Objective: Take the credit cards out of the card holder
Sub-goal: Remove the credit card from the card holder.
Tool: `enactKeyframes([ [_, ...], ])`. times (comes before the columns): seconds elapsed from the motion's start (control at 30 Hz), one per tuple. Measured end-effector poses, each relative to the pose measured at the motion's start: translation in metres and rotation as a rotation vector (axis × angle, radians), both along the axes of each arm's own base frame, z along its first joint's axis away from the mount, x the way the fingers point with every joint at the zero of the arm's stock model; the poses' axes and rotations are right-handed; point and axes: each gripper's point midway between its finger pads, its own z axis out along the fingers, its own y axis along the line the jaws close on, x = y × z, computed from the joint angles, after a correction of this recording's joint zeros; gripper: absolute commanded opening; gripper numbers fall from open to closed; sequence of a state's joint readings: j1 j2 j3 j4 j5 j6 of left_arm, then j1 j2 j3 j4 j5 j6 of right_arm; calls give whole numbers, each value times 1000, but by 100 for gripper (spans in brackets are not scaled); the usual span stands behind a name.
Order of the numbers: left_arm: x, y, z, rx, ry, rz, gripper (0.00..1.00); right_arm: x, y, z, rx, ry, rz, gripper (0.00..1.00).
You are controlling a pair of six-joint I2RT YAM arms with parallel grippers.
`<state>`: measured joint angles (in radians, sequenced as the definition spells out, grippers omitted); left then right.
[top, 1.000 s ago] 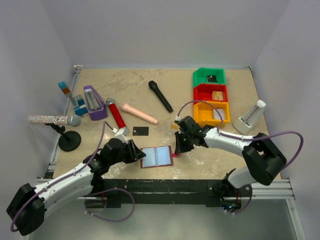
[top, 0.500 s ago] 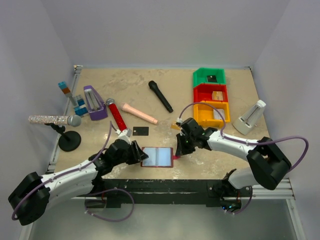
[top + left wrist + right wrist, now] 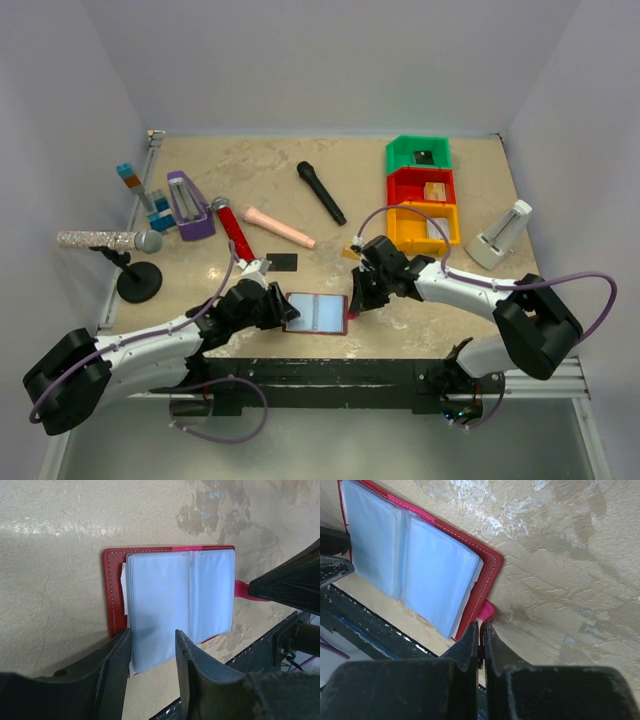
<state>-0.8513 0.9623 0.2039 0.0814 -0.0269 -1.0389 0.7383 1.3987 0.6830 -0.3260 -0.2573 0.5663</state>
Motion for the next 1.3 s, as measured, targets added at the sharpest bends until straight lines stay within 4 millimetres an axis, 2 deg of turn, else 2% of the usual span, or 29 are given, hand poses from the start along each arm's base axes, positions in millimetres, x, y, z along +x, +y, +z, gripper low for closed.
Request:
enactKeyframes([
  [0.7, 0, -29, 17, -112, -34, -92, 44, -5, 7, 2, 40, 24, 26, 0],
  [1.1, 1, -53, 39, -163, -66, -166, 44, -5, 8, 2, 42, 26, 27, 0],
  [1.3, 0, -57, 42, -169, -72, -180, 44, -7, 10, 4, 58, 33, 37, 0],
])
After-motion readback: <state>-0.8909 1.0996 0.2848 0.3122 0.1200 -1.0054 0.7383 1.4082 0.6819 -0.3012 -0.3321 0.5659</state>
